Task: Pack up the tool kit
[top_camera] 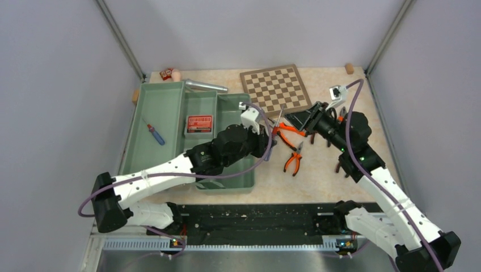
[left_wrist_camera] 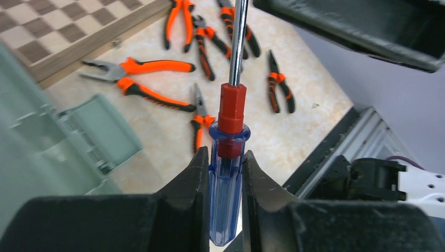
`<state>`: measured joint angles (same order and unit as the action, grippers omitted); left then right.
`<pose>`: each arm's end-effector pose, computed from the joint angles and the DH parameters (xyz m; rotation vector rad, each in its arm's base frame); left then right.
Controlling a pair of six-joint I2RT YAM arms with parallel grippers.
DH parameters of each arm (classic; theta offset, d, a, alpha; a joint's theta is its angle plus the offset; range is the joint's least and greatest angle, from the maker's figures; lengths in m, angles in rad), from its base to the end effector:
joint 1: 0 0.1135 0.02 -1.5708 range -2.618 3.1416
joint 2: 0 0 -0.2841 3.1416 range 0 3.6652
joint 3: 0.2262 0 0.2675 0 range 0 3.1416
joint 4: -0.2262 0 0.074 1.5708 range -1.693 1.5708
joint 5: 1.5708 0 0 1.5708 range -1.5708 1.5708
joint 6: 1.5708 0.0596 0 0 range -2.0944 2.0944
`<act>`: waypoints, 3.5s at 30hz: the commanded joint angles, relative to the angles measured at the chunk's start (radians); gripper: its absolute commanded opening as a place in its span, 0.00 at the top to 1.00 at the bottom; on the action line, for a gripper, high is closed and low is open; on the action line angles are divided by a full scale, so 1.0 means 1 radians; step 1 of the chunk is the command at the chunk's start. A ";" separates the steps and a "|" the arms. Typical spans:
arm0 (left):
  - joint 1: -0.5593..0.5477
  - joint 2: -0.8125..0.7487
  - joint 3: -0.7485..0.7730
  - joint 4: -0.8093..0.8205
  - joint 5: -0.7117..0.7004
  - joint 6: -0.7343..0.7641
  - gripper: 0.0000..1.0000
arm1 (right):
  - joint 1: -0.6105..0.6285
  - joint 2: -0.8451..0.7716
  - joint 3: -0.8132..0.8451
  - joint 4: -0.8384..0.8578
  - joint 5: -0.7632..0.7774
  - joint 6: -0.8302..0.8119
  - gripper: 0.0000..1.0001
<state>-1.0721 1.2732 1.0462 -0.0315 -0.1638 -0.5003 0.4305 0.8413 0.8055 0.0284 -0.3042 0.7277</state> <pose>0.1676 -0.2874 0.3510 0.4274 1.8865 -0.9399 0.1963 0.1098 0.3750 -0.0041 1.6984 1.1275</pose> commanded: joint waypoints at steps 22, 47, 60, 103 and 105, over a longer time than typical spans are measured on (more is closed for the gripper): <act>0.688 -0.361 0.220 -0.782 -0.396 0.079 1.00 | 0.010 -0.047 0.041 -0.232 0.222 -0.178 0.25; 1.033 -0.222 0.080 -0.790 -0.224 0.119 0.90 | 0.010 -0.031 0.012 -0.272 0.195 -0.188 0.25; 1.036 -0.319 0.106 -0.780 -0.200 0.155 0.50 | 0.010 0.091 -0.002 -0.432 0.268 -0.205 0.25; 1.036 -1.146 -0.465 -0.246 -0.101 0.217 0.06 | 0.106 0.383 -0.118 -0.476 0.604 -0.159 1.00; 1.037 -1.144 -0.465 -0.245 -0.102 0.217 0.04 | 0.105 0.325 -0.106 -0.480 0.612 -0.187 1.00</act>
<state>-0.0402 0.1390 0.5884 -0.3275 -0.2359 -0.2920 0.5236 1.2984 0.6674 -0.4561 0.2409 0.5846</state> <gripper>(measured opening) 0.948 0.054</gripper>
